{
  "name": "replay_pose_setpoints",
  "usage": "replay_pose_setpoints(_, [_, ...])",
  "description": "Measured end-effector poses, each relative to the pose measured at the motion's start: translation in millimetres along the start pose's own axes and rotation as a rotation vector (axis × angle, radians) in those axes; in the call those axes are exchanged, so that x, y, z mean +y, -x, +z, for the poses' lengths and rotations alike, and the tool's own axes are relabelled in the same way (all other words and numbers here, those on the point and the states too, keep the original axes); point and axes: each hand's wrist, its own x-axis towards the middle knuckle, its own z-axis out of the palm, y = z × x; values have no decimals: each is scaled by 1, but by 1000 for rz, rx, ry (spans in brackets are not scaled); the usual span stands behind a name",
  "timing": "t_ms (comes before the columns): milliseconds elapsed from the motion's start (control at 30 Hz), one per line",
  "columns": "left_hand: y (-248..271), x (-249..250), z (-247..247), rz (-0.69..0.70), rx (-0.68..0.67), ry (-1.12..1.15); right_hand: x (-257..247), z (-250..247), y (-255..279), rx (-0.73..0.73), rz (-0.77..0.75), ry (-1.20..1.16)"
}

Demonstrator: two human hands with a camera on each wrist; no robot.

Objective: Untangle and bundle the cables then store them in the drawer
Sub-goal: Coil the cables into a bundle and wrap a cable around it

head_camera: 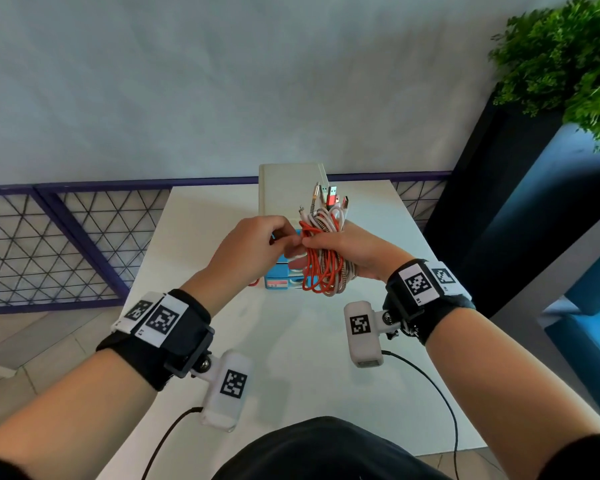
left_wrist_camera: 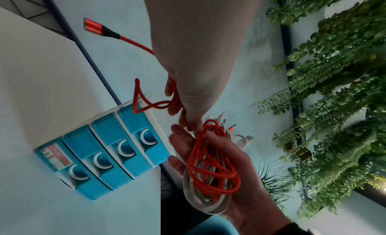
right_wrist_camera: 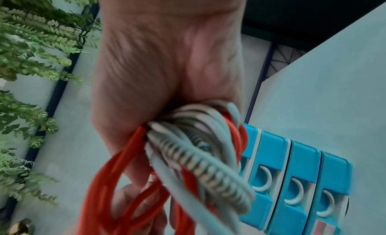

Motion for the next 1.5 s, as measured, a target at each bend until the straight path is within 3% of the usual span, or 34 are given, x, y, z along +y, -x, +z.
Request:
replay_pose_setpoints(100, [1, -3, 1, -19, -13, 11, 0, 0, 3, -8, 0, 61])
replay_pose_setpoints(300, [0, -29, -5, -162, -331, 434, 0, -5, 6, 189, -39, 205])
replay_pose_setpoints(467, [18, -65, -10, -356, -422, 568, 2, -24, 5, 392, -35, 162])
replay_pose_setpoints(567, [24, -67, -5, -434, -373, 670, -2, -28, 11, 390, -31, 123])
replay_pose_setpoints(733, [8, -43, 9, -278, -54, 455, -1, -20, 9, 283, -21, 106])
replay_pose_setpoints(867, [1, -30, 13, -39, -68, 339, -3, -9, 8, 225, -19, 127])
replay_pose_setpoints(933, [-2, -28, 13, -18, -78, 288, -4, -6, 9, 218, -22, 145])
replay_pose_setpoints(1067, [-1, -28, 12, -216, -54, 568, -2, -11, 7, 258, -33, 168])
replay_pose_setpoints(1200, [6, -41, 10, -460, 72, 863, 2, -17, 9, 268, -36, 116])
replay_pose_setpoints(1300, [11, -57, 9, -612, 62, 848, 3, -19, 10, 295, -70, 6])
replay_pose_setpoints(1500, [21, -67, 17, -947, -182, 643, 1, -17, 9, 332, -129, -91])
